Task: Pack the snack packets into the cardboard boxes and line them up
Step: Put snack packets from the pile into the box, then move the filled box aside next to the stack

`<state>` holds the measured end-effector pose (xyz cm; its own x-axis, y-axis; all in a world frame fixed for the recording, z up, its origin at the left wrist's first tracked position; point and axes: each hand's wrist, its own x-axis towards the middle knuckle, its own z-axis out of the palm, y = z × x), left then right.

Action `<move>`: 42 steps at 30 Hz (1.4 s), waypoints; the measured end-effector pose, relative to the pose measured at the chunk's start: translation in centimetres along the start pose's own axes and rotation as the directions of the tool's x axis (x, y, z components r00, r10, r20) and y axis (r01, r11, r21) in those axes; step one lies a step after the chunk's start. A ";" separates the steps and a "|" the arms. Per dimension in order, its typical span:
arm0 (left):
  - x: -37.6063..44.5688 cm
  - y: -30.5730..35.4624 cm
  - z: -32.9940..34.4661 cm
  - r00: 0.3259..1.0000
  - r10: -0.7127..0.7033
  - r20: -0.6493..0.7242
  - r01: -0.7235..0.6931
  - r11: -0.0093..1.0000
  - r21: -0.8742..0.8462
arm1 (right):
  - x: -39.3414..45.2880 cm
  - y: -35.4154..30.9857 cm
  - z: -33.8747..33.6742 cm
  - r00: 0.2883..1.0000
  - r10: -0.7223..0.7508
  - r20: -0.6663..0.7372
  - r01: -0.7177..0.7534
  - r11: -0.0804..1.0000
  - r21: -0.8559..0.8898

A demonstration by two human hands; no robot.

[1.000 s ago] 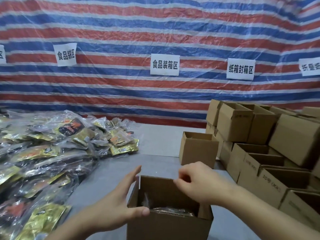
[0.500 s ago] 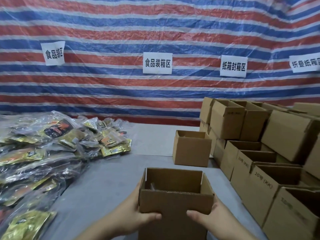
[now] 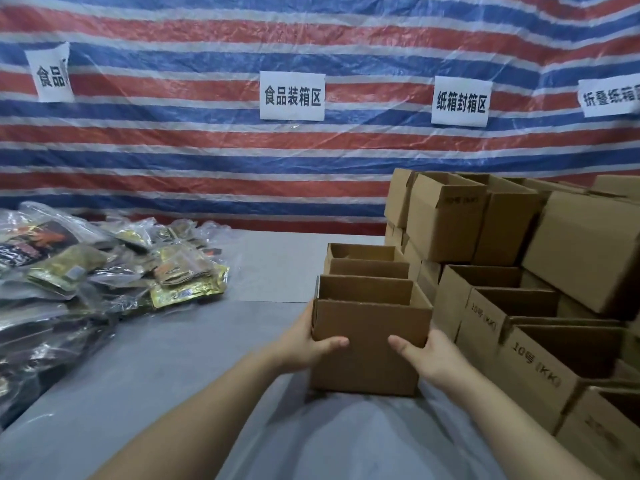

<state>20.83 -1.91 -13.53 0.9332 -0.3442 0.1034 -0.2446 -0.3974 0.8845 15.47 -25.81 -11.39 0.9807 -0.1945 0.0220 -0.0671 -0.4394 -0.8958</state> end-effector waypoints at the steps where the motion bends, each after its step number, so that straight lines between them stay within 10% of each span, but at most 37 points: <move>1: 0.7 -0.1 0.1 1.000 -0.006 -0.001 0.006 1.000 -0.003 | 0.8 -0.1 0.0 1.000 -0.002 0.004 0.002 1.000 -0.009; 42: 13.1 -1.9 0.2 0.994 0.082 -0.075 -0.093 0.983 -0.161 | 14.0 2.2 0.6 0.993 -0.106 -0.045 0.114 0.947 0.301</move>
<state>33.48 -5.86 -14.00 0.9269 -0.3113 0.2095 -0.2852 -0.2217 0.9325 29.20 -29.00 -13.31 0.9729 -0.1866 0.1365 0.1039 -0.1743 -0.9792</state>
